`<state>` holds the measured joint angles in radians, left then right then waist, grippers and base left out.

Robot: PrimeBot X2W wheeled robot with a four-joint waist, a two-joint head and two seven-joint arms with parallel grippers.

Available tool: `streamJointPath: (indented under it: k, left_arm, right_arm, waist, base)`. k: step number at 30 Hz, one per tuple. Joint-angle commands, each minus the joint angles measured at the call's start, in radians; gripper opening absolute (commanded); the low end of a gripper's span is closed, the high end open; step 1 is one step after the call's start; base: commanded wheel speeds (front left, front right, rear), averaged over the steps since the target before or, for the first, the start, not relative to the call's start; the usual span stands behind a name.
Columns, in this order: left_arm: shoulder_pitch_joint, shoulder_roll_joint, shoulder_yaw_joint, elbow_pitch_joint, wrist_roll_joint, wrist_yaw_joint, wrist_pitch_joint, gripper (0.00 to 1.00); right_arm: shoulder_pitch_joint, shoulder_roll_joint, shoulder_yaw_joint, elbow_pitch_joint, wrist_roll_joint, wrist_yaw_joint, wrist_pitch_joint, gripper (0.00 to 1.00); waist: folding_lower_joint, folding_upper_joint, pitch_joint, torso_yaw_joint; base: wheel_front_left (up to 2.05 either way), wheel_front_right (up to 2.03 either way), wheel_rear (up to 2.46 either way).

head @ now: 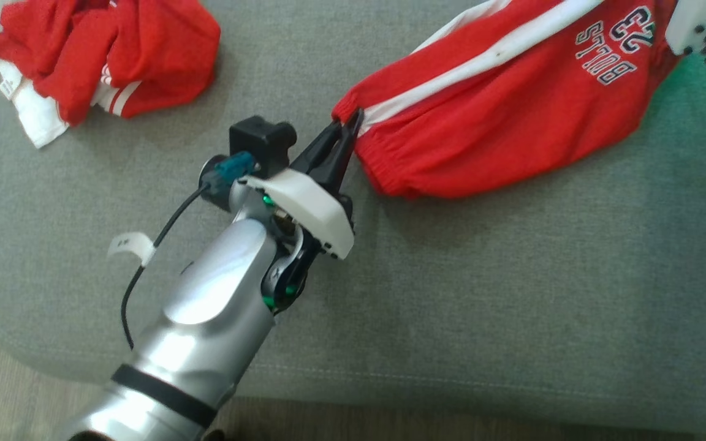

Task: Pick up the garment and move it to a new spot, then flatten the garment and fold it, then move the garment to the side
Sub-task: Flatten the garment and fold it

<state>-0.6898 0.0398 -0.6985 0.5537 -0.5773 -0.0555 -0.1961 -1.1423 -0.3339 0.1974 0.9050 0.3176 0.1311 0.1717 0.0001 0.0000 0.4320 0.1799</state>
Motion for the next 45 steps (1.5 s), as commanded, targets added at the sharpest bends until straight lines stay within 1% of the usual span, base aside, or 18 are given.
streamJointPath:
  k: [1, 13, 18, 19, 20, 21, 24, 26, 29, 32, 38, 45]
  left_arm:
    - [-0.05, 0.011, 0.014, -0.021, -0.013, 0.008, -0.015, 0.0]
    - [-0.151, 0.011, -0.084, 0.016, -0.106, 0.053, -0.057, 0.0]
    - [-0.169, 0.011, -0.11, 0.032, -0.123, 0.067, -0.063, 0.0]
    - [-0.17, 0.011, -0.112, 0.036, -0.126, 0.07, -0.064, 0.13]
    - [-0.17, 0.011, -0.114, 0.04, -0.13, 0.074, -0.065, 0.6]
    - [-0.169, 0.011, -0.114, 0.043, -0.134, 0.078, -0.065, 1.0]
    - [-0.162, 0.011, -0.119, 0.048, -0.139, 0.078, -0.065, 1.0]
    - [-0.158, 0.01, -0.103, 0.041, -0.127, 0.092, -0.065, 1.0]
    - [-0.137, 0.01, -0.054, 0.019, -0.106, 0.113, -0.065, 1.0]
    - [-0.108, 0.016, 0.011, -0.017, -0.063, 0.13, -0.066, 1.0]
    - [-0.011, 0.057, 0.146, -0.132, 0.057, 0.162, -0.066, 1.0]
    - [0.142, 0.097, 0.27, -0.266, 0.16, 0.172, -0.066, 1.0]
  right_arm:
    - [-0.048, 0.01, 0.01, -0.012, -0.005, 0.0, -0.022, 0.0]
    - [-0.152, 0.004, 0.05, 0.175, -0.043, 0.0, -0.159, 0.0]
    - [-0.18, 0.013, 0.036, 0.248, -0.054, 0.0, -0.202, 0.0]
    - [-0.183, 0.016, 0.033, 0.26, -0.054, 0.0, -0.213, 0.34]
    - [-0.184, 0.023, 0.027, 0.273, -0.05, 0.0, -0.222, 1.0]
    - [-0.182, 0.033, 0.026, 0.287, -0.044, 0.0, -0.22, 1.0]
    - [-0.174, 0.043, 0.037, 0.307, -0.038, 0.0, -0.232, 1.0]
    - [-0.169, 0.043, 0.038, 0.313, -0.026, 0.0, -0.249, 1.0]
    - [-0.155, 0.043, 0.042, 0.315, -0.001, 0.0, -0.277, 1.0]
    - [-0.132, 0.044, 0.061, 0.301, 0.022, 0.0, -0.309, 1.0]
    - [-0.06, 0.041, 0.114, 0.231, 0.087, 0.0, -0.377, 1.0]
    - [0.072, 0.019, 0.167, 0.087, 0.155, 0.0, -0.424, 1.0]
  waist:
    - [-0.0001, 0.0, 0.015, 0.008]
    - [-0.0001, 0.0, 0.061, 0.02]
    - [-0.0001, 0.0, 0.064, 0.016]
    - [-0.0001, 0.0, 0.062, 0.015]
    - [-0.0001, 0.0, 0.059, 0.013]
    - [-0.0001, 0.0, 0.055, 0.011]
    - [-0.0001, 0.0, 0.037, 0.003]
    - [-0.0001, 0.0, 0.025, 0.0]
    - [-0.0001, 0.0, 0.001, -0.007]
    - [-0.0001, 0.0, -0.03, -0.014]
    - [-0.0001, 0.0, -0.115, -0.04]
    - [-0.0001, 0.0, -0.219, -0.08]
  base:
    - [0.0, 0.0, 0.0]
    - [0.0, 0.0, 0.0]
    - [0.0, 0.0, 0.0]
    - [0.0, 0.0, 0.0]
    - [0.0, 0.0, 0.0]
    - [0.0, 0.0, 0.0]
    - [0.0, 0.0, 0.0]
    - [0.0, 0.0, 0.0]
    - [0.0, 0.0, 0.0]
    - [0.0, 0.0, 0.0]
    - [0.0, 0.0, 0.0]
    - [0.0, 0.0, 0.0]
